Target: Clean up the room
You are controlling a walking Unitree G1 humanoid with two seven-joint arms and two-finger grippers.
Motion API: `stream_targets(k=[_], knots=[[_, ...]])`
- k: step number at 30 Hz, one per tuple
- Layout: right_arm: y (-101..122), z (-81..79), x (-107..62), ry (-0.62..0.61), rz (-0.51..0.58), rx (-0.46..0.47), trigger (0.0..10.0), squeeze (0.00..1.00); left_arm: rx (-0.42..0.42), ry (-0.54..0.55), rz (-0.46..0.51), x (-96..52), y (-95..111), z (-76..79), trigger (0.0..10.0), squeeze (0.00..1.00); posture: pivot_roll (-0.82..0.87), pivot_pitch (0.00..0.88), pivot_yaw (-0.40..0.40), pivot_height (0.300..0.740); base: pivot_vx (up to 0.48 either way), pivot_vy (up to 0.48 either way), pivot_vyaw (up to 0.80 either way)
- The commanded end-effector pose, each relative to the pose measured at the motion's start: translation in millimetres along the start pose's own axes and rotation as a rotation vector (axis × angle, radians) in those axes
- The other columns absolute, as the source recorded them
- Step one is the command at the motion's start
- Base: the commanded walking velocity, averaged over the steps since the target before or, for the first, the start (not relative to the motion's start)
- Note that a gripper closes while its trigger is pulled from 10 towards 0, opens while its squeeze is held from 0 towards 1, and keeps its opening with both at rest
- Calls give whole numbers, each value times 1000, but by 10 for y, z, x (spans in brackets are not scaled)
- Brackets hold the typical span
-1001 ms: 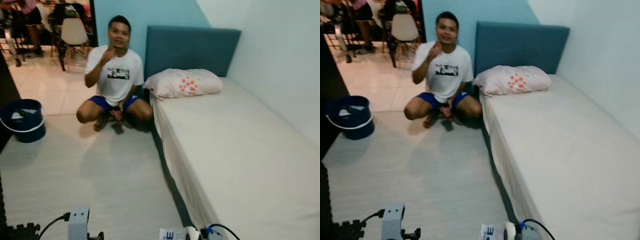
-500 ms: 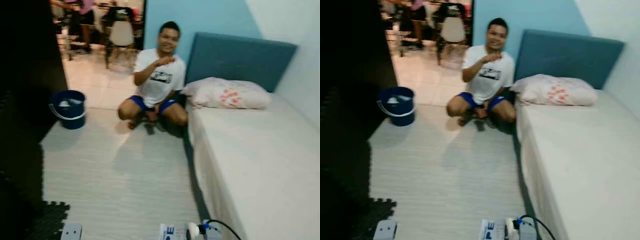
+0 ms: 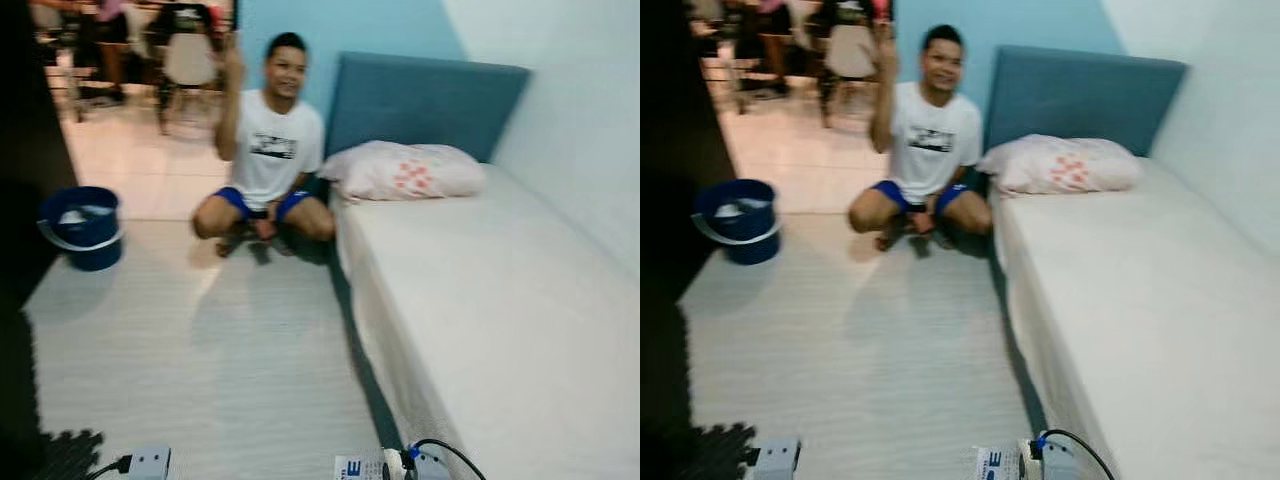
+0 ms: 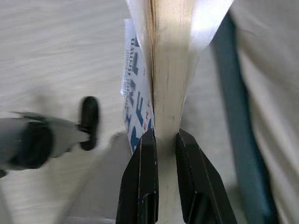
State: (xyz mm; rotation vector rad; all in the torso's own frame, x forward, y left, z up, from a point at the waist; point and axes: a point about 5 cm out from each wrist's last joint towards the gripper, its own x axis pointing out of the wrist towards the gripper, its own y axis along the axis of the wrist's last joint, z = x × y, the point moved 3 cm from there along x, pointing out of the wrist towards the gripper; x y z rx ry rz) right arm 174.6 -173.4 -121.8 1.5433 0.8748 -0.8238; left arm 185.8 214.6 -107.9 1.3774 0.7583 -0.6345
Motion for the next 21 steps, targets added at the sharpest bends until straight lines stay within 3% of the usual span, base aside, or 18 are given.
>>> stream_targets(k=[1, 14, 18, 21], knots=[[36, 33, -2, -11, 5, -24, 10000, 0, 6, -15, -18, -6, -64, 52, 10000, 0, 130, 0, -139, 726, 0, 0, 0], [104, 76, -6, -32, 32, -45, 10000, 0, -20, -44, -27, -23, -123, 74, 10000, 0, 130, 0, -146, 726, 0, 0, 0], [449, 85, -3, -30, 150, 23, 10000, 0, -30, -56, -13, -7, -83, 124, 10000, 0, 124, 0, -152, 726, 305, 0, 0], [565, 88, -10, -25, 190, 51, 10000, 0, -31, -62, -9, -4, -73, 142, 10000, 0, 121, 0, -151, 726, 335, 0, 0]])
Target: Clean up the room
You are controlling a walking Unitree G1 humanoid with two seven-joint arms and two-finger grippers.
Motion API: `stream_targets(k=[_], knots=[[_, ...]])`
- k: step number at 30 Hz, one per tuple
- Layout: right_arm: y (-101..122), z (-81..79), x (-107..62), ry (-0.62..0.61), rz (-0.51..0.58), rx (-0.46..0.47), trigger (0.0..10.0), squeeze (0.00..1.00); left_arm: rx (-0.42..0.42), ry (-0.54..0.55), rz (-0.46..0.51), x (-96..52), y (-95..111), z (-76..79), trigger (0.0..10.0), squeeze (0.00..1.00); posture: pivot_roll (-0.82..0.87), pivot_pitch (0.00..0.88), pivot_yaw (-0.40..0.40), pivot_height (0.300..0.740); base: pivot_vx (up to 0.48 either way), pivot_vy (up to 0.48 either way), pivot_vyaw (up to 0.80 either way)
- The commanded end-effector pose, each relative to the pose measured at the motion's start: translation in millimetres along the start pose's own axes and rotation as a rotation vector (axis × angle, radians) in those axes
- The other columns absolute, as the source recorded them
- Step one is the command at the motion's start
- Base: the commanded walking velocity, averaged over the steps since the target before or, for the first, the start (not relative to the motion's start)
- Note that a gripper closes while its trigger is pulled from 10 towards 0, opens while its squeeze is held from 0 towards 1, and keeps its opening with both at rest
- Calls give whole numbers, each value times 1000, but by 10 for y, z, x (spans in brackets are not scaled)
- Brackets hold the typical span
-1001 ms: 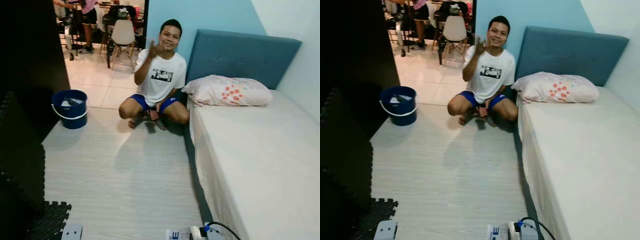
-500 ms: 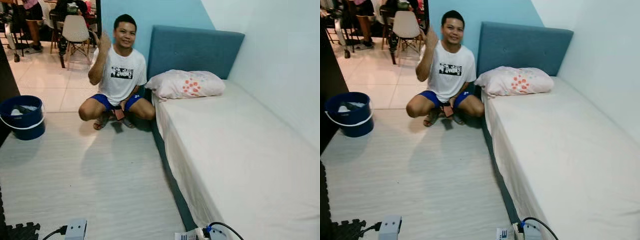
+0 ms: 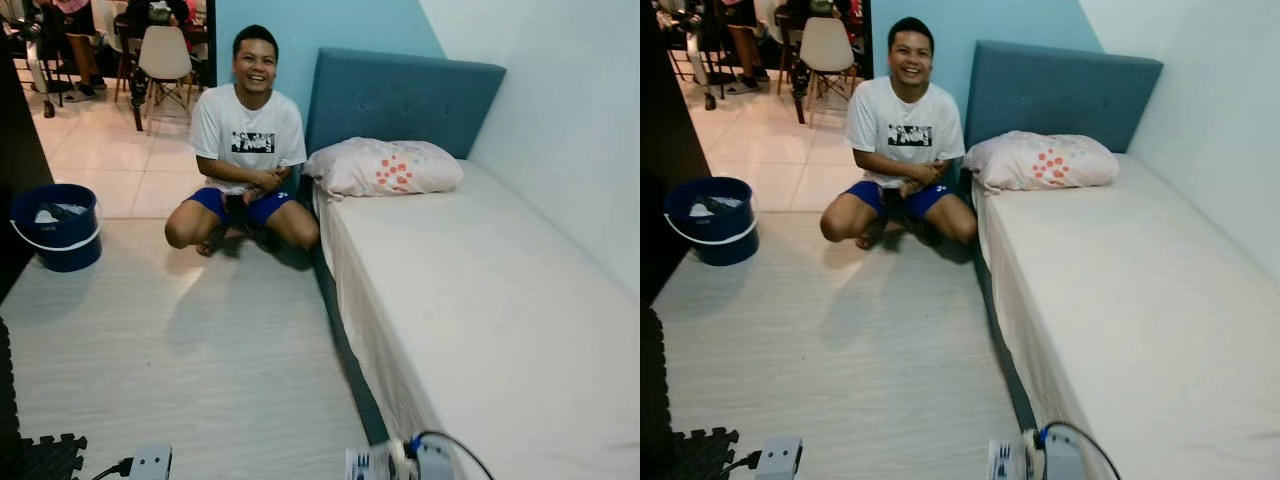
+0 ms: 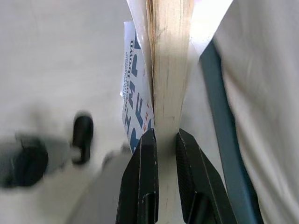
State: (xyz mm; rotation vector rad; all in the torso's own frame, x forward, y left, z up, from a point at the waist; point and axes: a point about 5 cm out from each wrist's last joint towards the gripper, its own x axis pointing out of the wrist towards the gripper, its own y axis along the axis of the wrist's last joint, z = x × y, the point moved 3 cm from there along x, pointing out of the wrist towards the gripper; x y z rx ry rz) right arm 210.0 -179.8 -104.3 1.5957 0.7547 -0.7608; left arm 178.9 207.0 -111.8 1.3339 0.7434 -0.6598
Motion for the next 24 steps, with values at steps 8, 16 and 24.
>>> stream_targets(k=[8, 16, 24], knots=[[458, -16, 24, 10, 145, 25, 10000, 0, 5, -27, -1, 8, -3, 62, 10000, 0, 119, 0, -149, 726, 352, 0, 0], [485, -86, 35, 30, 155, 35, 10000, 0, 0, -29, -9, -3, -49, 65, 10000, 0, 124, 0, -155, 726, 360, 0, 0], [506, -106, 37, 39, 162, 35, 10000, 0, 5, -33, -12, -10, -70, 64, 10000, 0, 121, 0, -152, 726, 371, 0, -131]])
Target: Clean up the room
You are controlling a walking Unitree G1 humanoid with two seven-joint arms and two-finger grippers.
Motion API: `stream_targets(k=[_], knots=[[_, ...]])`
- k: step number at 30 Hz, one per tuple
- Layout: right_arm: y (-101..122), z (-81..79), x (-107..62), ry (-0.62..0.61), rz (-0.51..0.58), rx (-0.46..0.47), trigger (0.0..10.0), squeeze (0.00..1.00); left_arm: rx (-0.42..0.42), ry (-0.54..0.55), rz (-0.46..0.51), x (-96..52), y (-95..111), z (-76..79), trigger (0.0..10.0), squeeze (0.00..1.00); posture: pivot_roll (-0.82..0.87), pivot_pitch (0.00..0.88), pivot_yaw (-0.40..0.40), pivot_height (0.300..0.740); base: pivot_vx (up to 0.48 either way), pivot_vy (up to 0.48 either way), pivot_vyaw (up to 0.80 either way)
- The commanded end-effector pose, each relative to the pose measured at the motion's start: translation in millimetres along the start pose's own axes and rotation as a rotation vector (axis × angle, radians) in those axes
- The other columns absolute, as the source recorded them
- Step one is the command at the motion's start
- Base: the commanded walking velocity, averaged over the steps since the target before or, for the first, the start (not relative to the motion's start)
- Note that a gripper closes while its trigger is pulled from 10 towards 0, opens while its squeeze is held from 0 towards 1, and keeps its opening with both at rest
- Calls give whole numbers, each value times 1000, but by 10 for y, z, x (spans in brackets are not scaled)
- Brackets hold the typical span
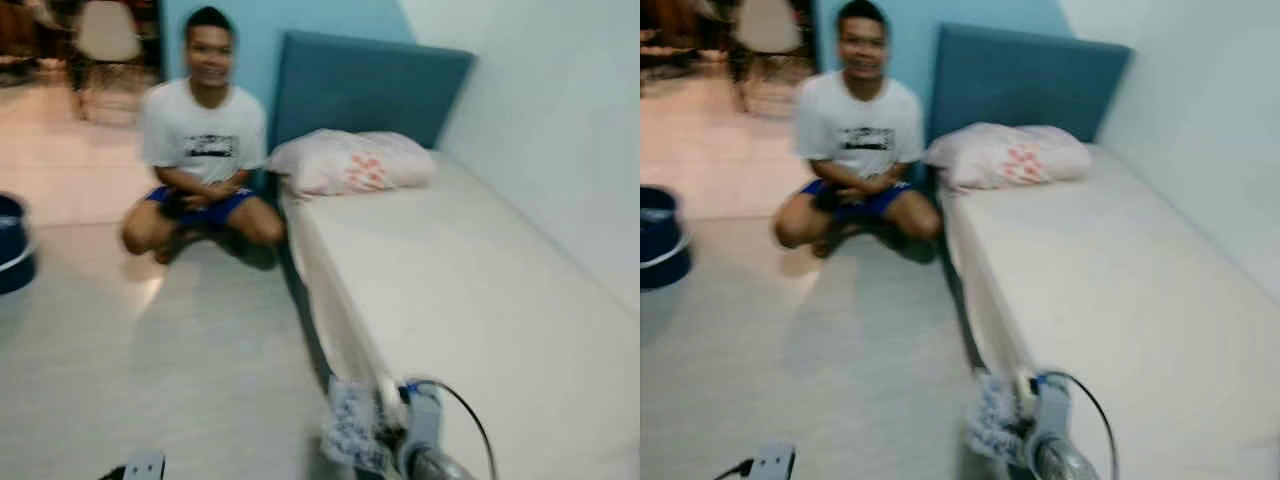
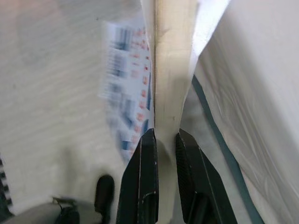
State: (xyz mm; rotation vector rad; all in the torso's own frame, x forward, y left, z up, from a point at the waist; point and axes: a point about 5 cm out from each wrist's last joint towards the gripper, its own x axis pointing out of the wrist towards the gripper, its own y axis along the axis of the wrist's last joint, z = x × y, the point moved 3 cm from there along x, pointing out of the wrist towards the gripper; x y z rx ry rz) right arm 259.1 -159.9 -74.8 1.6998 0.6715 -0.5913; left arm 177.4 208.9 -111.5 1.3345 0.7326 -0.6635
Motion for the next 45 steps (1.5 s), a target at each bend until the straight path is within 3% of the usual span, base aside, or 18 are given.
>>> stream_targets(k=[1, 15, 22, 26, 36, 42, 45], knots=[[-17, 159, -39, -46, 4, 4, 10000, 0, 5, -25, -18, 0, -66, 84, 10000, 0, 121, 0, -152, 726, 375, 0, -500], [204, 6, 14, 13, 81, 10, 10000, 0, 17, -29, -15, 2, -43, 66, 10000, 0, 114, 0, -137, 726, 393, 0, 0], [439, -90, 41, 64, 153, 25, 10000, 0, 25, -30, -19, -1, -50, 62, 10000, 0, 115, 0, -136, 726, 480, 0, 0], [641, -112, 48, 80, 214, 86, 10000, 0, 25, -28, -18, -3, -45, 46, 10000, 0, 116, 0, -134, 726, 480, 0, 0], [801, -137, 49, 90, 258, 88, 10000, 0, 25, -25, -25, -11, -71, 34, 10000, 0, 119, 0, -140, 726, 480, 0, -547], [823, -222, 52, 143, 267, 88, 10000, 0, 24, -24, -25, -14, -78, 32, 10000, 0, 119, 0, -139, 726, 480, 0, 0], [893, -355, 39, 238, 305, 87, 10000, 0, 29, -27, -26, -14, -84, 40, 10000, 0, 115, 0, -132, 726, 480, 0, 467]])
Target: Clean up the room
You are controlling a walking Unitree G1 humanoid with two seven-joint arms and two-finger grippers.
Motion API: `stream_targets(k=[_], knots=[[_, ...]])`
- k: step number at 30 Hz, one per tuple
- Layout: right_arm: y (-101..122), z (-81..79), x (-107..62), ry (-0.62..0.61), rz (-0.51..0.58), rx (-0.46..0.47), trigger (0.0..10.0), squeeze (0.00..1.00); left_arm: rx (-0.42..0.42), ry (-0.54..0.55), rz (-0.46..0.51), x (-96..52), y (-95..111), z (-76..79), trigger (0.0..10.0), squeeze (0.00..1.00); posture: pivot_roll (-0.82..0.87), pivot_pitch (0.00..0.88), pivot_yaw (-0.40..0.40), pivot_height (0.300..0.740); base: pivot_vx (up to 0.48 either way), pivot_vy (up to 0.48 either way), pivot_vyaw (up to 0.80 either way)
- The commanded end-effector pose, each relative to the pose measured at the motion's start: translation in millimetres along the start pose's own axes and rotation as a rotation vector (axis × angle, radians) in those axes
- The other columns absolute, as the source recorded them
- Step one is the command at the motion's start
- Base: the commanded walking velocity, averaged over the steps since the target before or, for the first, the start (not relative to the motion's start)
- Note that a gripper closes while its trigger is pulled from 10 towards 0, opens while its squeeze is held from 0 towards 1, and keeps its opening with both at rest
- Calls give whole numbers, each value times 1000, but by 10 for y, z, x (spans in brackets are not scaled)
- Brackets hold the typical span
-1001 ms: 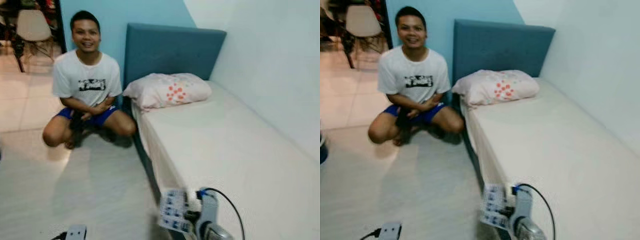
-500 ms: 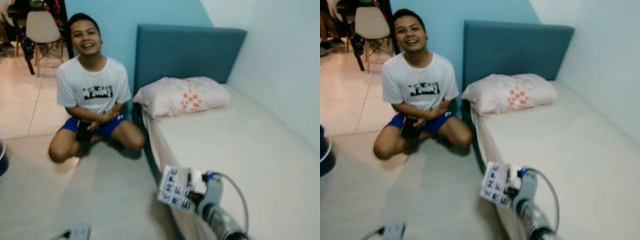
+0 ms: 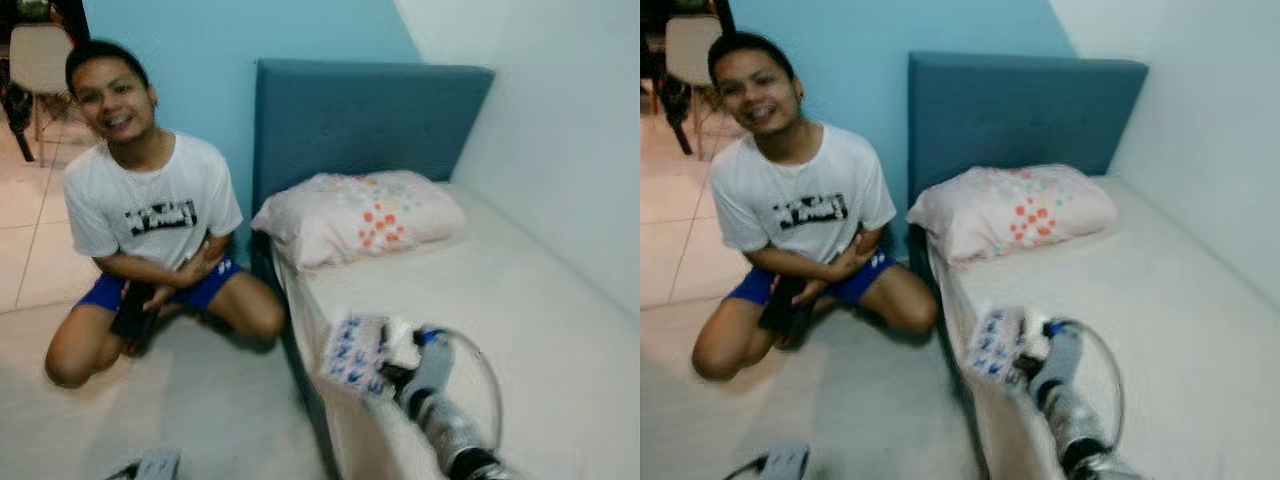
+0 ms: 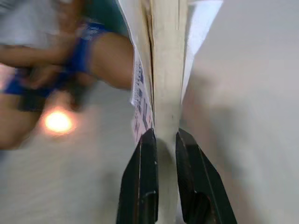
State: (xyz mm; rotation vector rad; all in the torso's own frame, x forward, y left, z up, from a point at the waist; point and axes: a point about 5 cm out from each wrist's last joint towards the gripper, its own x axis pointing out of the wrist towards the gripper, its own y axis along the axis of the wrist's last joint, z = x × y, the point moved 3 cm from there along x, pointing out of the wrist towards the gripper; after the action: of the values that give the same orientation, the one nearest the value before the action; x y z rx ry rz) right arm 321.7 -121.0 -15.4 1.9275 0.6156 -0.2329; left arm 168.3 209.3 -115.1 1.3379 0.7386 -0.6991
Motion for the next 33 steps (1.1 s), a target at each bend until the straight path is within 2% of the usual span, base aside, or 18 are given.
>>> stream_targets(k=[1, 5, 9, 11, 19, 22, 23, 26, 28, 30, 31, 32, 33], knots=[[146, 139, -49, -11, 65, -8, 10000, 0, 13, -17, 0, 13, 8, 55, 10000, 0, 113, 0, -131, 726, 480, 0, 700], [139, 150, -49, -21, 61, 10, 10000, 0, 16, -17, -2, 12, 6, 52, 10000, 0, 110, 0, -129, 726, 480, 0, 519], [120, 238, -69, -82, 39, 5, 10000, 0, 14, -8, -13, 12, -4, 41, 10000, 0, 110, 0, -128, 726, 0, 0, 0], [133, 378, -116, -152, 46, 43, 10000, 0, 19, 11, -29, 10, -14, 3, 10000, 0, 107, 0, -125, 726, 0, 0, 0], [189, 576, -201, -222, 93, 149, 10000, 0, 39, 24, -43, 7, -18, -28, 10000, 0, 100, 0, -119, 726, 0, 0, 0], [227, 732, -276, -288, 133, 235, 10000, 0, 51, 19, -33, 15, 11, -15, 10000, 0, 100, 0, -119, 726, 0, 0, 0], [227, 732, -276, -288, 133, 235, 10000, 0, 51, 19, -33, 15, 11, -15, 10000, 0, 100, 0, -119, 726, 0, 0, 0], [276, 866, -337, -357, 164, 303, 10000, 0, 60, 2, 4, 34, 102, 21, 10000, 0, 100, 0, -115, 726, 0, 0, 0], [285, 892, -348, -373, 169, 320, 10000, 0, 59, -2, 14, 39, 126, 29, 10000, 0, 100, 0, -115, 726, 0, 0, 0], [358, 973, -389, -397, 219, 400, 10000, 0, 52, -29, 85, 64, 303, 76, 10000, 0, 103, 0, -116, 716, 0, 0, 0], [358, 973, -389, -397, 219, 400, 10000, 0, 52, -29, 85, 64, 303, 76, 10000, 0, 103, 0, -116, 716, 0, 0, 0], [412, 1001, -401, -398, 248, 437, 10000, 0, 45, -56, 149, 82, 470, 124, 10000, 0, 109, 0, -120, 711, 0, 0, 0], [412, 1001, -401, -398, 248, 437, 10000, 0, 45, -56, 149, 82, 470, 124, 10000, 0, 109, 0, -120, 711, 0, 0, 0]])
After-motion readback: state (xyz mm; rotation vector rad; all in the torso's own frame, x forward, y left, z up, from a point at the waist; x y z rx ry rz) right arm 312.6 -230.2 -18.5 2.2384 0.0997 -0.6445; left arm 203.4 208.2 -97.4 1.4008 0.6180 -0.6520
